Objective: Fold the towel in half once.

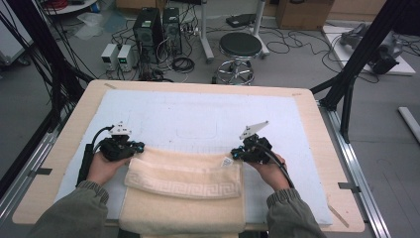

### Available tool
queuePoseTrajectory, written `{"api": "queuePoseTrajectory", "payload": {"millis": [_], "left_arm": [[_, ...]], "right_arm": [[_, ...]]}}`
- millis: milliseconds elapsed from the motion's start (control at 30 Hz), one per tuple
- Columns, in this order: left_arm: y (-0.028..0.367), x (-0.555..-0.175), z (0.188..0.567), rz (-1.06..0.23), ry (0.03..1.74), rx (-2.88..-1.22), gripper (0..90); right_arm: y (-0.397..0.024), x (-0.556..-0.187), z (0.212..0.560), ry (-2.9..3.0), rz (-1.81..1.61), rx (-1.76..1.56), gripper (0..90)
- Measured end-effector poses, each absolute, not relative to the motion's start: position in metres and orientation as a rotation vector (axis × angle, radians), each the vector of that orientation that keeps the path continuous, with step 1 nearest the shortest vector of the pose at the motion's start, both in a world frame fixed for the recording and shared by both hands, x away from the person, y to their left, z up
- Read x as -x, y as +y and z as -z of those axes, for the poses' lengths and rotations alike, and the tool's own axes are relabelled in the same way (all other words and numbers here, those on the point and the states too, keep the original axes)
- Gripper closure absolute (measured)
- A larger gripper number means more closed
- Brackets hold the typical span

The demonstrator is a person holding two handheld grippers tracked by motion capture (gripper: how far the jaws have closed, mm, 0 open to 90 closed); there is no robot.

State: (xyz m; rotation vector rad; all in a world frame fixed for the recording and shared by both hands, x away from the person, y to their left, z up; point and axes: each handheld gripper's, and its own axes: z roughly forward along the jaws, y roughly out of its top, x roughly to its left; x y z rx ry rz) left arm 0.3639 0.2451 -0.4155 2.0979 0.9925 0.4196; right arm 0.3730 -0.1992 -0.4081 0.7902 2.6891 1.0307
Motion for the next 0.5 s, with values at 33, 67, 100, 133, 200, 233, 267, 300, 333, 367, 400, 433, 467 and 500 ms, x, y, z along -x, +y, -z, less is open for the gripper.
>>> {"api": "queuePoseTrajectory", "payload": {"millis": [33, 67, 100, 133, 200, 233, 267, 300, 333, 367, 400, 433, 467, 500], "left_arm": [[0.245, -0.368, 0.412, -0.427, 1.008, -2.091, 85.0], [0.245, -0.373, 0.408, -0.447, 1.012, -2.079, 85.1], [0.246, -0.378, 0.402, -0.459, 1.025, -2.066, 85.0], [0.246, -0.384, 0.396, -0.471, 1.037, -2.051, 85.1], [0.246, -0.394, 0.383, -0.488, 1.046, -2.026, 85.1], [0.245, -0.399, 0.377, -0.508, 1.044, -2.019, 85.2], [0.244, -0.404, 0.37, -0.524, 1.041, -2.017, 85.2], [0.243, -0.409, 0.364, -0.543, 1.039, -2.012, 85.2], [0.241, -0.416, 0.355, -0.558, 1.038, -2.004, 85.2], [0.24, -0.42, 0.35, -0.568, 1.038, -1.995, 85.2], [0.239, -0.425, 0.343, -0.582, 1.035, -1.994, 85.2], [0.237, -0.43, 0.337, -0.593, 1.032, -1.985, 85.2], [0.235, -0.433, 0.334, -0.599, 1.027, -1.98, 85.1], [0.232, -0.436, 0.333, -0.601, 1.018, -1.989, 84.2]], "right_arm": [[-0.198, -0.378, 0.404, 2.676, -1.032, -0.791, 84.9], [-0.198, -0.385, 0.399, 2.663, -1.037, -0.798, 84.9], [-0.197, -0.391, 0.394, 2.647, -1.044, -0.799, 85.0], [-0.196, -0.398, 0.388, 2.631, -1.046, -0.813, 85.1], [-0.195, -0.411, 0.378, 2.607, -1.049, -0.829, 85.2], [-0.194, -0.417, 0.372, 2.594, -1.047, -0.831, 85.1], [-0.194, -0.422, 0.367, 2.583, -1.041, -0.826, 85.2], [-0.194, -0.428, 0.361, 2.569, -1.04, -0.827, 85.3], [-0.194, -0.433, 0.355, 2.555, -1.041, -0.838, 85.3], [-0.195, -0.439, 0.348, 2.539, -1.04, -0.842, 85.3], [-0.196, -0.444, 0.344, 2.533, -1.037, -0.841, 85.3], [-0.198, -0.45, 0.339, 2.518, -1.043, -0.856, 85.2], [-0.2, -0.457, 0.334, 2.516, -1.045, -0.869, 85.1], [-0.201, -0.463, 0.332, 2.513, -1.039, -0.884, 84.1]]}}
